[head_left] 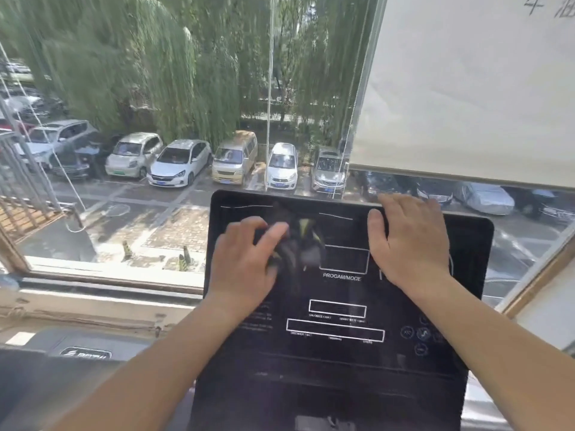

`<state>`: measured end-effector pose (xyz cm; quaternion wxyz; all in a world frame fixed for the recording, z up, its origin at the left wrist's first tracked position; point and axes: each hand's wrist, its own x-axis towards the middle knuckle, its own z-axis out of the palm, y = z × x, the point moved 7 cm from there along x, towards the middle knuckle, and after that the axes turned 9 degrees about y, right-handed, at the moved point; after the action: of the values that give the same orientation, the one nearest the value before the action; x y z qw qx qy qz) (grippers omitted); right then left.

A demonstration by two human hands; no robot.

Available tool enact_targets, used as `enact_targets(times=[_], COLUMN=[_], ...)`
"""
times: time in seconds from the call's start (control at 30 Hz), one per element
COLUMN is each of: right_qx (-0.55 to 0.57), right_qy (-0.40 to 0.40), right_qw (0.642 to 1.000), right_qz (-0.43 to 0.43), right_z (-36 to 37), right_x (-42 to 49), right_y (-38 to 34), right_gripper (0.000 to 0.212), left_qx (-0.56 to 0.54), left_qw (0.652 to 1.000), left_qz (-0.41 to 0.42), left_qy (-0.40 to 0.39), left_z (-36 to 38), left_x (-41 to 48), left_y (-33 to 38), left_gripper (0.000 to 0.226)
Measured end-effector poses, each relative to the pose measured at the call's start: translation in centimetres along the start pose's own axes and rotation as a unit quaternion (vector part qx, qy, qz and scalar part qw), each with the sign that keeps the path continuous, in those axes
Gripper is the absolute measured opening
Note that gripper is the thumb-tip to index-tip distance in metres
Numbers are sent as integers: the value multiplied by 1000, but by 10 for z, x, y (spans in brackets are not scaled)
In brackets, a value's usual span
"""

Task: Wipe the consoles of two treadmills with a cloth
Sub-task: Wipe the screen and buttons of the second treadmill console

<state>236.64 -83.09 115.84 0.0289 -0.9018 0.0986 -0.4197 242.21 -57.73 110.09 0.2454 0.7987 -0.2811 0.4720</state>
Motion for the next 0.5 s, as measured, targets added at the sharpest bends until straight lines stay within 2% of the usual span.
enact_targets(times=[0.07,0.1,0.13,0.17,0.2,0.27,0.33,0.37,0.4,0.43,0.47,0.5], right_qx=[8,25,43,58,68,79,83,84,86,90,93,95], right_qy=[-2,3,7,7,7,3,-7,-12,-16,-20,-24,-26], right_qw=[999,999,998,996,995,994,994,994,994,994,994,993], right_qz=[32,38,48,61,72,77,68,64,60,58,58,61], right_z=[-1,-1,-2,-2,-2,-2,-2,-2,-2,-2,-2,-2], right_x=[-4,-5,-4,-3,-3,-3,-6,-7,-7,-8,-8,-7], right_y=[16,19,21,22,23,25,26,27,27,27,27,27], right_gripper=[57,55,55,55,55,56,55,54,53,52,52,51], left_qx=[2,6,-3,-23,-43,-82,-104,-109,-104,-89,-69,-50], left_qw=[982,971,969,976,989,990,933,906,896,904,926,955], left_qz=[-182,-228,-237,-207,-141,63,264,327,359,363,334,270], left_qy=[57,72,74,58,28,-92,-221,-244,-238,-207,-162,-109], left_z=[1,6,14,23,34,57,64,61,57,52,47,42], left_x=[25,25,18,6,-11,-58,-103,-109,-102,-85,-59,-28], left_y=[-7,2,19,42,68,120,150,152,147,138,125,106], left_gripper=[59,59,60,62,65,66,54,48,45,45,47,51])
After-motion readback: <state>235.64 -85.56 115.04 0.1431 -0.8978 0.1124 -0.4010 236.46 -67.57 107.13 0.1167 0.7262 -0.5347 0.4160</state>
